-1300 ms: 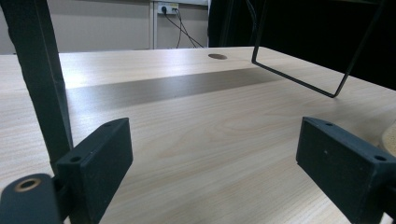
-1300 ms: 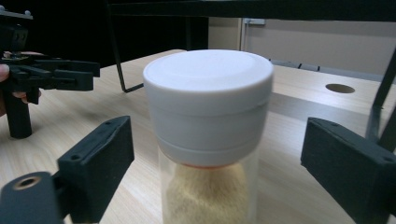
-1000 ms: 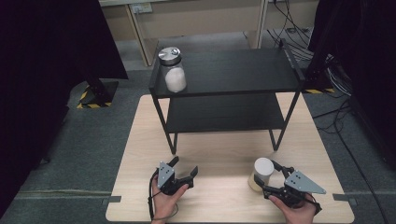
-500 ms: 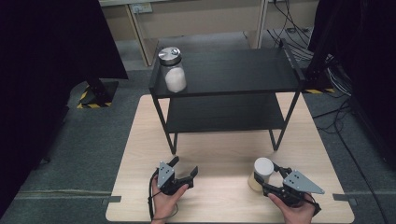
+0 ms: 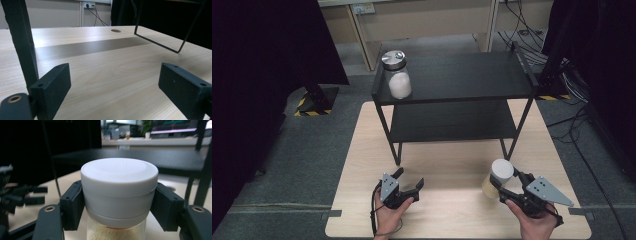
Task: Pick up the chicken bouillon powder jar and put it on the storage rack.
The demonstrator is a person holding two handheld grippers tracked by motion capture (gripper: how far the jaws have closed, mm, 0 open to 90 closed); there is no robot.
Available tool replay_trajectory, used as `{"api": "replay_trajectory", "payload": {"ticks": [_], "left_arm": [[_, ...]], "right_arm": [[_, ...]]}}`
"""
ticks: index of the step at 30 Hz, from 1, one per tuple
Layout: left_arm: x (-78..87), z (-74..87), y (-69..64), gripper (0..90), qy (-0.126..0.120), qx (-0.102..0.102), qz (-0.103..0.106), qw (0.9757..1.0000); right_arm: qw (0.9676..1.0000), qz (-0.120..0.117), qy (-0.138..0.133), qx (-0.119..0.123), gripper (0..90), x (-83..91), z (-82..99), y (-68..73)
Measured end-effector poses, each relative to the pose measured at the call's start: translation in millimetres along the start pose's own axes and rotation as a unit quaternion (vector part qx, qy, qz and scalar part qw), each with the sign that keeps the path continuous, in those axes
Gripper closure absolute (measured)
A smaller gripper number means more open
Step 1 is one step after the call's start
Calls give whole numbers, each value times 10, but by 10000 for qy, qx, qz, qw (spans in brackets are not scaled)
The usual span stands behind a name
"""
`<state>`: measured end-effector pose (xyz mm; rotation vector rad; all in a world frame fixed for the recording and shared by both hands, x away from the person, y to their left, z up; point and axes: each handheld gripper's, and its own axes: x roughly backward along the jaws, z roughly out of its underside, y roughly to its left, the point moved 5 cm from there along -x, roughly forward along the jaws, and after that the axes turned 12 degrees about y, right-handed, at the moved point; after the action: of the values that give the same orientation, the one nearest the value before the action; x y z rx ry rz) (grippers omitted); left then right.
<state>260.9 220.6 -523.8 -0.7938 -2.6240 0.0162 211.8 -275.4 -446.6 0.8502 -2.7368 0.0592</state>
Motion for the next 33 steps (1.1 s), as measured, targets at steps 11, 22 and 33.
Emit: {"api": "replay_trajectory", "payload": {"ticks": [11,22,33], "left_arm": [[1,3,-1,104,-8,1,-5,10000],[2,3,2,103,-11,25,-3,10000],[3,4,3,104,-14,32,-3,10000]], "right_arm": [[9977,480,-475,23,339,40,-319,110],[9947,756,-697,57,339,30,-555,211],[9933,844,-779,131,338,31,-723,254]]}}
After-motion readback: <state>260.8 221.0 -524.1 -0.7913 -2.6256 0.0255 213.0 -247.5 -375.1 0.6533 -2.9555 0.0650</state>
